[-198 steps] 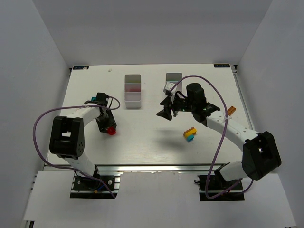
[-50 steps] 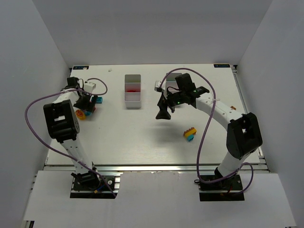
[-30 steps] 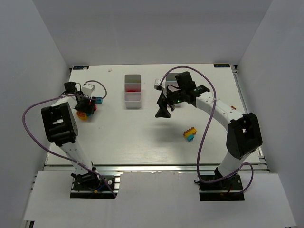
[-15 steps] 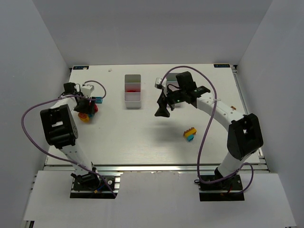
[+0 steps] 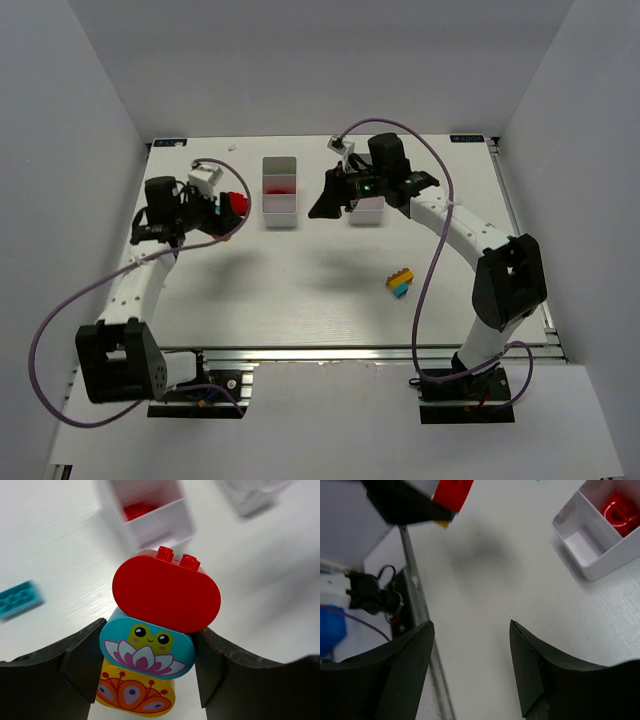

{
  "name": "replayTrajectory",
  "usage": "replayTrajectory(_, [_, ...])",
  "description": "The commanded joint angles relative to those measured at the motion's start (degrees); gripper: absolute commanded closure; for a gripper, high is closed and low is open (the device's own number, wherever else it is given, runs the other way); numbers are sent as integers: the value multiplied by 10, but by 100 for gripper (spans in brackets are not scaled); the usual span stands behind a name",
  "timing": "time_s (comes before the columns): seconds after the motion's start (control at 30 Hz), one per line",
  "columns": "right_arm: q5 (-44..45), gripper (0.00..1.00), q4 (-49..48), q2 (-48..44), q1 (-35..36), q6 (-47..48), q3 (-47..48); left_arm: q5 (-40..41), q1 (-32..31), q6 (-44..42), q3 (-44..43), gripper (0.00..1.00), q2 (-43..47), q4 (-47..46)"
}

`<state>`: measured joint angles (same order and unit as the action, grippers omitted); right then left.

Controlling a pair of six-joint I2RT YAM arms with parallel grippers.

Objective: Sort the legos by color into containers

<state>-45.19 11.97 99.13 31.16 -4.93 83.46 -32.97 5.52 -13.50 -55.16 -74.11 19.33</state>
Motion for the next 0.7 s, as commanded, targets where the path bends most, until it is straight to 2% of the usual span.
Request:
replayTrajectory(0.0, [26,33,-70,-6,28,-230,20,-50,-45,78,51,94,69,-66])
replayTrajectory(0.03, [47,30,-61,-2,36,-242,34,-50,-75,90,61,94,82,-78])
replayTrajectory(0.1, [56,19,-48,16,52,-270,71,-47,-91,121,86,94,114,-105])
replayTrajectory(0.23, [66,11,-29,40,75,-279,111,-43,-132,149,112,94,143,-118])
replayTrajectory(0.5, [69,11,-41,49,115,-274,72,-17,-183,152,115,95,154,-111])
replayTrajectory(0.67, [93,22,-31,55,121,-274,71,-8,-194,153,114,95,155,-112])
